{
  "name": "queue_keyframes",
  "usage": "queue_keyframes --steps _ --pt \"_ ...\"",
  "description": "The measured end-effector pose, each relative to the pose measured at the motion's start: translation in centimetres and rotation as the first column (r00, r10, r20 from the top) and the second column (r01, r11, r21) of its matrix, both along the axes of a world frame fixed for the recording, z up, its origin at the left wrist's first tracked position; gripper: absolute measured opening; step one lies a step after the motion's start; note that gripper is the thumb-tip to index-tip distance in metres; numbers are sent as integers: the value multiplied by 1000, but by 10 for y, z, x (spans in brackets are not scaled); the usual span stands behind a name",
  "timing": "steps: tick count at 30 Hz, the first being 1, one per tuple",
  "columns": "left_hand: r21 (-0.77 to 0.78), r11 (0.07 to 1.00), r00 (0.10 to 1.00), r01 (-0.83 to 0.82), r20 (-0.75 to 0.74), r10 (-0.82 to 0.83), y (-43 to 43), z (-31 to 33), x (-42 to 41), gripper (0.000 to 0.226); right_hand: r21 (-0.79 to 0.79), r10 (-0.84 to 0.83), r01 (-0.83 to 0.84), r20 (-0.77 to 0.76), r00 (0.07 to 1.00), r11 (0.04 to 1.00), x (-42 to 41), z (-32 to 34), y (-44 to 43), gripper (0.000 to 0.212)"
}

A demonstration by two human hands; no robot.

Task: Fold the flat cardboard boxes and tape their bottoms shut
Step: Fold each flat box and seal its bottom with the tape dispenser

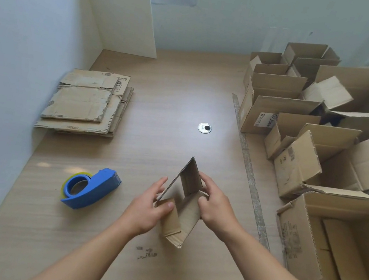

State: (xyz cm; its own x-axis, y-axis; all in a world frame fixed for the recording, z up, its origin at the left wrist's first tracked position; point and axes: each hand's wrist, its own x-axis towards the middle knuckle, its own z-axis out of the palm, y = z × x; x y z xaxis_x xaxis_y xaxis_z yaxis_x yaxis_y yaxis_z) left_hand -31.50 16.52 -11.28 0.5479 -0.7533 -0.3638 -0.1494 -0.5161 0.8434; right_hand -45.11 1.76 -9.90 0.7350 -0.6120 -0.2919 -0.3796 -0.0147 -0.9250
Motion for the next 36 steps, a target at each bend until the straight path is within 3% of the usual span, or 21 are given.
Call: queue_keyframes --steps 8,11,15,18,24,27,29,32,36 --pt "8 994 986 -110 124 108 3 -7 -4 50 164 -47 45 11 999 985 -20 -6 4 84" --pt "16 978 975 -209 77 207 8 -13 6 42 178 40 -27 -69 997 984 -25 -3 2 75" --pt "73 984 986 -166 41 163 14 -23 25 28 -35 145 -151 -128 981 988 -26 1 -7 42" --pt "70 989 992 -126 13 126 14 -22 31 28 -55 226 -236 -156 962 970 -22 -2 -9 35" --pt "-88 995 998 -52 -26 50 22 -2 25 39 60 189 -186 -44 981 981 -19 -17 -3 35" --pt "-107 994 1000 23 2 -23 34 10 24 49 -9 203 -204 -27 979 979 -24 -25 -4 22" --pt "-84 988 992 126 28 -124 39 11 21 64 -78 118 -120 -25 993 990 -20 -28 -3 8" --pt "-37 976 970 215 123 -209 40 0 17 72 -179 -47 33 -74 996 983 -8 -35 2 21" --pt "-71 985 953 157 271 -133 37 -19 15 39 -329 -67 29 -107 992 944 -1 -43 9 43"
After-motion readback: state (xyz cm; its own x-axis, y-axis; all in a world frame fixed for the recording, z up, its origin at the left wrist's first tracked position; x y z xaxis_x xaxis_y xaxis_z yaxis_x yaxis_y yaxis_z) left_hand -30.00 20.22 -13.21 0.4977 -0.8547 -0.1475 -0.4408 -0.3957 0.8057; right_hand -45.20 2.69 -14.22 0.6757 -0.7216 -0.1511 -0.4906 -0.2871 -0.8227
